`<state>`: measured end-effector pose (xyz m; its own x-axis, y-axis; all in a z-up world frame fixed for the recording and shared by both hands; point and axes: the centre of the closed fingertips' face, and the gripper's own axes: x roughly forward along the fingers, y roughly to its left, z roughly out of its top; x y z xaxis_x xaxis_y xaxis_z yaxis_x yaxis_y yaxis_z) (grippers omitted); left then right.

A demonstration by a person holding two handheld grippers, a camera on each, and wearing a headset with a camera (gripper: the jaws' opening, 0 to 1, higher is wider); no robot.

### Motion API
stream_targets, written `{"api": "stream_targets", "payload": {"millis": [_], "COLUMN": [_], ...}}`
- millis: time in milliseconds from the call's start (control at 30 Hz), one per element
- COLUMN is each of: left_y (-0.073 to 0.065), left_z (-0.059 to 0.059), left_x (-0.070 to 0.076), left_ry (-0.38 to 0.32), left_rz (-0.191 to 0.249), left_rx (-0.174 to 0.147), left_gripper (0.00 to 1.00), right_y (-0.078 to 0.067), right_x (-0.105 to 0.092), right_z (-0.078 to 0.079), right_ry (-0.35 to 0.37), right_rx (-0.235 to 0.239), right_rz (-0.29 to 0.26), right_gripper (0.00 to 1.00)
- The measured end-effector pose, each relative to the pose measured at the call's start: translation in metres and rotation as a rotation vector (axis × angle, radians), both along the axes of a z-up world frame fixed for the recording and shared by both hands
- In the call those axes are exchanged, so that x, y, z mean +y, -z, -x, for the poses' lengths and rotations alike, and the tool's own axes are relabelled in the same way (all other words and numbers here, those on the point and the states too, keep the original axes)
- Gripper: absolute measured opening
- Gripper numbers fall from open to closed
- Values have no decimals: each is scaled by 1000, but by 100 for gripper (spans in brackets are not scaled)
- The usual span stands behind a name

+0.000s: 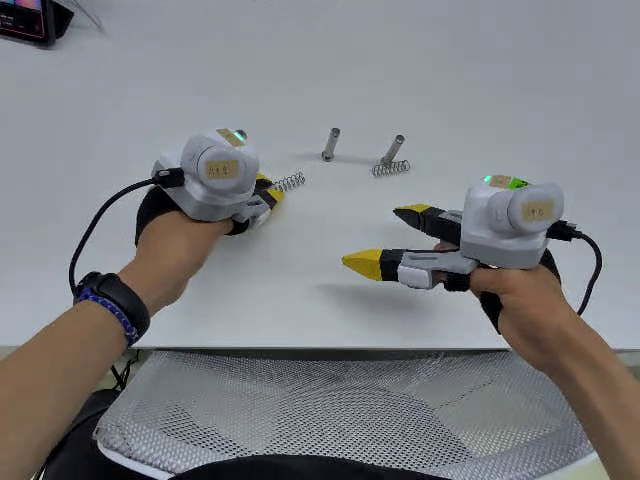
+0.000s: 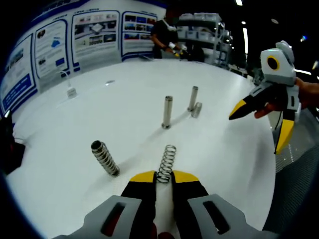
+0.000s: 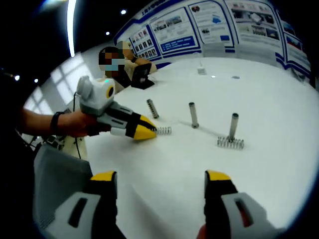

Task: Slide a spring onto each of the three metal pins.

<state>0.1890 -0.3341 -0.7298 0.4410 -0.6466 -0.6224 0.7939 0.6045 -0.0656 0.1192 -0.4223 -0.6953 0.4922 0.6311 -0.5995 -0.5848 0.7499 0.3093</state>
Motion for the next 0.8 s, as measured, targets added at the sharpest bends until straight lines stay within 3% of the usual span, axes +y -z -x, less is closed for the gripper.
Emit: {"api": "stream_targets", "payload": {"millis": [333,633,800], "left_y": [-9,-17,-26], "left_z": [14,23,26], "left_x": [13,17,17], "left_ry": [-12,-36,-31], "left_rz": [26,63,77], "left_rx": [2,19,12], "left_gripper": [11,11,11], "right_y": [-6,-8,-14], "right_x": [16,31,41], "right_z": [-10,-19,-24], "right_ry": [9,3,6], "right_rx": [5,23,30], "right_rz": [-74,-158,-226], "right_gripper": [70,65,62]}}
